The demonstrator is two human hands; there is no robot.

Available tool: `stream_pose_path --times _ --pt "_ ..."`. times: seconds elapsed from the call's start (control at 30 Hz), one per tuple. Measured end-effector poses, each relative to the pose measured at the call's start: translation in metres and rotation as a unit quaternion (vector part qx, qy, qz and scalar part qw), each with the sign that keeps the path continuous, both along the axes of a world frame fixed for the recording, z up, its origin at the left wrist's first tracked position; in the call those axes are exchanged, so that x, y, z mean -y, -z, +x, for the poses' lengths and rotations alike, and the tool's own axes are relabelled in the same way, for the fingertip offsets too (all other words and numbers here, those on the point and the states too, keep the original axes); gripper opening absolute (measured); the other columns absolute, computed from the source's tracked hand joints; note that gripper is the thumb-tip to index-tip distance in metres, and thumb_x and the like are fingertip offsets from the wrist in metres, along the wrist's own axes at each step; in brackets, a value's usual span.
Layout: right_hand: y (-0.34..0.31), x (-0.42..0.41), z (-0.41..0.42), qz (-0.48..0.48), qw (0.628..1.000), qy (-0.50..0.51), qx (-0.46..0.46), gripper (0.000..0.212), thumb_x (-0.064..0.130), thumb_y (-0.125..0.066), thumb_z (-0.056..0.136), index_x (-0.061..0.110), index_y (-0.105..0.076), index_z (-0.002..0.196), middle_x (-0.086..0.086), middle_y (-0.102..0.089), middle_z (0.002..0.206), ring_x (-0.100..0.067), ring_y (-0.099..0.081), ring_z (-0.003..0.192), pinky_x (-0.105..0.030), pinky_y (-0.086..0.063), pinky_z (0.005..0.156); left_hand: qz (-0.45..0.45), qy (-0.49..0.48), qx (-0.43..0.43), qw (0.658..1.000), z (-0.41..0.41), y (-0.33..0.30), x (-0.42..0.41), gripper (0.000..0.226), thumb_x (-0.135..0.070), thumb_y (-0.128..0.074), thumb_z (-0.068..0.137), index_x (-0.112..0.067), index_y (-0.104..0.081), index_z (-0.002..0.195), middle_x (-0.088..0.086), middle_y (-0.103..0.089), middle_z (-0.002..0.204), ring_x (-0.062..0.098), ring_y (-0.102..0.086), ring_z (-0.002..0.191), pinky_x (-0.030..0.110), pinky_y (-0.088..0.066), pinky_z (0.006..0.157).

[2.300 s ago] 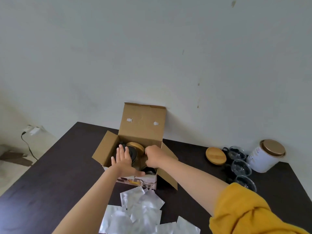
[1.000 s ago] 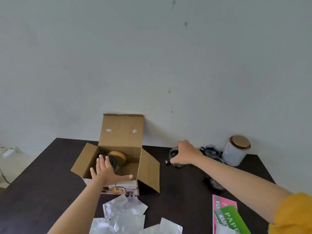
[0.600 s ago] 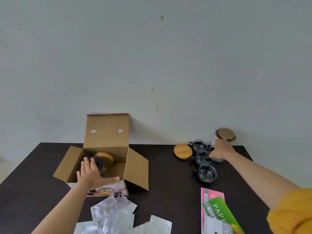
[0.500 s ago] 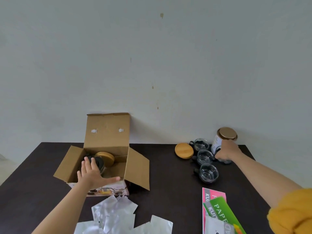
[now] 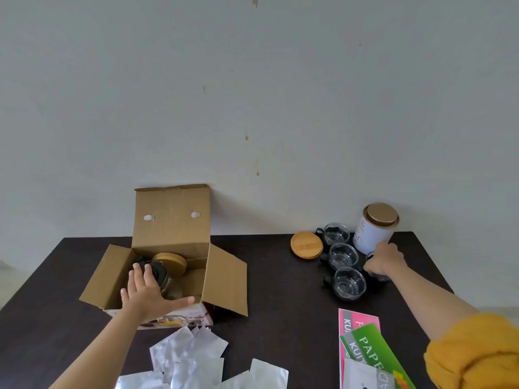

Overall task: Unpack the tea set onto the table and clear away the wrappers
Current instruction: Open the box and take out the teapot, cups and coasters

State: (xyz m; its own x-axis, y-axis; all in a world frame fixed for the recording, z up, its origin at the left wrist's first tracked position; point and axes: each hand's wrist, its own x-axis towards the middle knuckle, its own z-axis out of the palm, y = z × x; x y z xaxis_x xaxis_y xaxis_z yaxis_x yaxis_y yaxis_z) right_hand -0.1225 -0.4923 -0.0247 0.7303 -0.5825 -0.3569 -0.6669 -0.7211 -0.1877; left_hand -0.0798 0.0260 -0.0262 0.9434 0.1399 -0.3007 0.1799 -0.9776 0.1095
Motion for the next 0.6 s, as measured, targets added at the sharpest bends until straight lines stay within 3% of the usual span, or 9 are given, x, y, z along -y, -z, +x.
stream_pose_path --times 0.23,0.4,0.6 --pt "0.018 0.004 0.001 0.005 1.000 0.010 0.022 0.063 0.020 -0.069 0.077 0.003 -0.041 0.131 -0.018 -0.039 0.127 -0.036 -0.041 0.118 -0.033 -0.041 0.078 0.000 0.001 0.005 1.000 0.002 0.004 -0.001 0.152 -0.096 -0.045 0.033 -0.012 0.006 0.150 0.012 0.014 0.159 0.035 0.009 0.146 0.054 -0.005 0.117" --pt "0.023 0.006 0.000 0.004 1.000 0.001 0.023 0.066 0.019 -0.070 0.076 0.003 -0.040 0.132 -0.017 -0.040 0.127 -0.035 -0.042 0.118 -0.034 -0.043 0.080 0.003 0.000 0.004 1.000 0.001 0.002 0.001 0.152 -0.095 -0.045 0.034 -0.012 0.007 0.150 0.012 0.015 0.158 0.034 0.009 0.146 0.053 -0.005 0.117" --pt "0.021 -0.008 -0.003 -0.059 0.994 -0.053 0.081 0.041 0.020 -0.067 0.076 0.008 -0.051 0.111 -0.011 -0.051 0.112 -0.030 -0.051 0.105 -0.040 -0.048 0.084 0.000 0.002 0.010 1.000 -0.001 0.000 0.001 0.151 -0.095 -0.044 0.035 -0.011 0.007 0.150 0.013 0.014 0.158 0.034 0.009 0.146 0.053 -0.005 0.117"
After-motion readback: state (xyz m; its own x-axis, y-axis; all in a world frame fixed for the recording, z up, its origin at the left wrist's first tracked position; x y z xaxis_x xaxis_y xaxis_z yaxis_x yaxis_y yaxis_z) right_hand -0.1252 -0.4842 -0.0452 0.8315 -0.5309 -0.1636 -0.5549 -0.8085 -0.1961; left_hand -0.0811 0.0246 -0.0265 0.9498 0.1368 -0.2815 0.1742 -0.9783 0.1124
